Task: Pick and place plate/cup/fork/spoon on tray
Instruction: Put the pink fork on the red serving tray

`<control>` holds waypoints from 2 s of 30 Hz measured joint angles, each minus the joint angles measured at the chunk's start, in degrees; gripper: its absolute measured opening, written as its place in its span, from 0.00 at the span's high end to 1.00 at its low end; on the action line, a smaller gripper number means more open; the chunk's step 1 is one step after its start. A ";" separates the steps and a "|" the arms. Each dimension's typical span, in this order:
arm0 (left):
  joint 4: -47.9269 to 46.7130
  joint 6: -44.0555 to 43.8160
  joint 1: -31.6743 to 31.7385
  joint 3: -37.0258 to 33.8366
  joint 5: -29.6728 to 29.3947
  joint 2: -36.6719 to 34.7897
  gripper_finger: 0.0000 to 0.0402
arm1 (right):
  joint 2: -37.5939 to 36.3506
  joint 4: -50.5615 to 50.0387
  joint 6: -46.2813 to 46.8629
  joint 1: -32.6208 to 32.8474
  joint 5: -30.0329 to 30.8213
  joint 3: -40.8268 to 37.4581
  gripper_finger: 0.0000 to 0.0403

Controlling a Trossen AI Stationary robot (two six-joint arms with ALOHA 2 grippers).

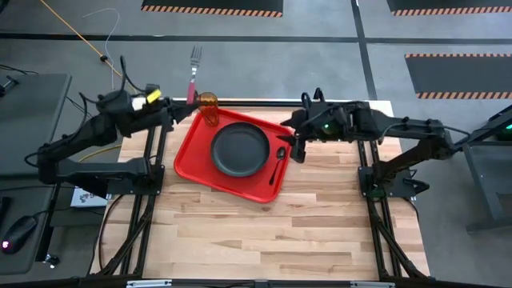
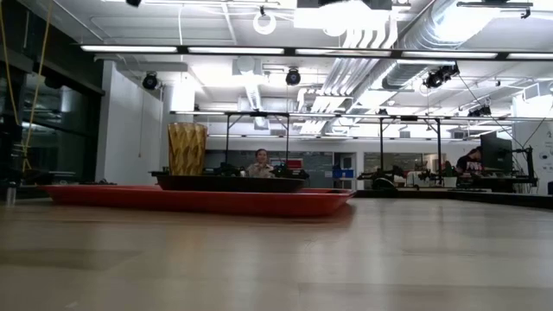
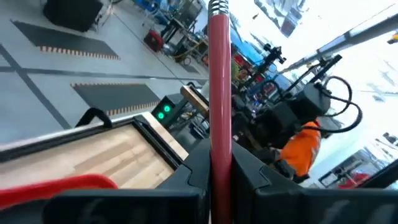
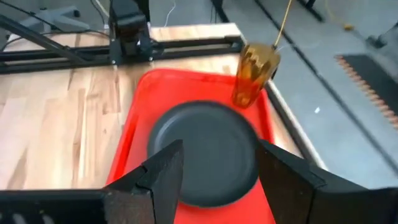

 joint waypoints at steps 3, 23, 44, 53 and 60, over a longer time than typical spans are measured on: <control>6.67 -1.57 -2.02 -7.38 -2.43 -3.17 0.96 | -2.08 6.67 3.63 -0.93 -1.30 -8.49 0.53; 36.05 -6.83 -16.95 -27.66 -13.77 0.41 0.96 | 5.40 80.22 33.12 0.43 -7.26 -37.33 0.53; 39.31 -5.05 -27.07 -27.64 -18.49 11.44 0.96 | 8.52 80.78 31.59 0.44 -3.17 -29.49 0.53; 43.59 -4.61 -27.06 -27.62 -18.31 13.97 0.96 | 8.52 80.58 30.55 0.43 -3.32 -28.70 0.53; 44.18 -3.95 -27.06 -27.62 -16.67 13.97 0.96 | 8.52 80.16 33.31 0.43 -3.33 -28.70 0.53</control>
